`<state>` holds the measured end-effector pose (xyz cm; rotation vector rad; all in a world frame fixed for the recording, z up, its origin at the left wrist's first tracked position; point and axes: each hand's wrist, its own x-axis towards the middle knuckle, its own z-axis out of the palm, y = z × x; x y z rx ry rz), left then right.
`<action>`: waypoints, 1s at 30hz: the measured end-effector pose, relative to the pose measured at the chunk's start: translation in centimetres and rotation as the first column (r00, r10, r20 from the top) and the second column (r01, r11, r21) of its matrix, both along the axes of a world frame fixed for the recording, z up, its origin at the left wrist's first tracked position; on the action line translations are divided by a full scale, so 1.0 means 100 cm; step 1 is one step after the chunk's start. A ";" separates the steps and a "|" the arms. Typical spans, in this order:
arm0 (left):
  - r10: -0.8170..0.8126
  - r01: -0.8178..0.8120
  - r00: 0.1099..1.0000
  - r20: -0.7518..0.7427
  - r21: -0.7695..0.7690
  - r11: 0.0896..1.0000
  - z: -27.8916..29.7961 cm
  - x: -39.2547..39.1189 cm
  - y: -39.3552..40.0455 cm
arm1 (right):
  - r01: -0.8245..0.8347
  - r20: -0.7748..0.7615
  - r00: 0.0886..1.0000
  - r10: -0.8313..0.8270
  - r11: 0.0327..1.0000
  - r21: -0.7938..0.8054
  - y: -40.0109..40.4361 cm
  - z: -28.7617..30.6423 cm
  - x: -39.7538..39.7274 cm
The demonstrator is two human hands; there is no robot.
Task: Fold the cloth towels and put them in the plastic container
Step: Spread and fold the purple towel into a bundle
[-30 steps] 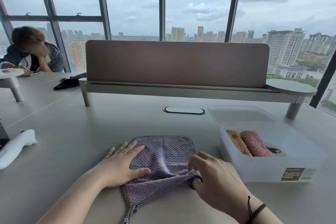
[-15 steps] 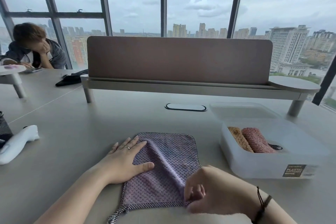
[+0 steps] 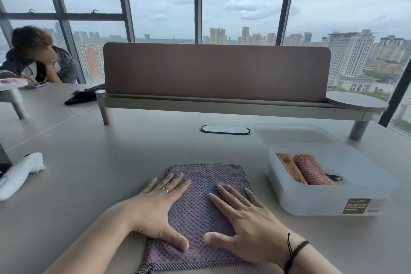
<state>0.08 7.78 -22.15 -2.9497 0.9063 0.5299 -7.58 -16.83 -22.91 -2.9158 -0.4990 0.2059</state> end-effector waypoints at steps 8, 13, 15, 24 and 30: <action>-0.025 0.025 0.997 -0.074 -0.002 1.000 0.003 -0.007 0.002 | -0.026 -0.084 0.996 0.018 0.995 -0.098 -0.009 0.008 -0.015; -0.013 -0.035 0.991 -0.133 -0.351 0.936 0.008 -0.004 -0.002 | 0.026 -0.018 0.999 -0.027 0.999 -0.025 -0.006 0.030 -0.018; 0.083 -0.080 0.996 -0.014 -0.459 0.885 -0.002 0.004 -0.004 | 0.104 0.194 0.973 -0.126 0.988 0.118 -0.004 0.032 -0.011; 0.408 -0.276 0.889 0.210 -0.465 0.841 -0.025 0.041 -0.014 | 0.360 0.133 0.879 -0.458 0.820 0.445 -0.033 -0.010 0.052; 0.388 -0.248 0.902 0.190 -0.506 0.826 -0.023 0.043 -0.014 | 0.436 0.103 0.850 -0.516 0.800 0.411 -0.035 -0.012 0.064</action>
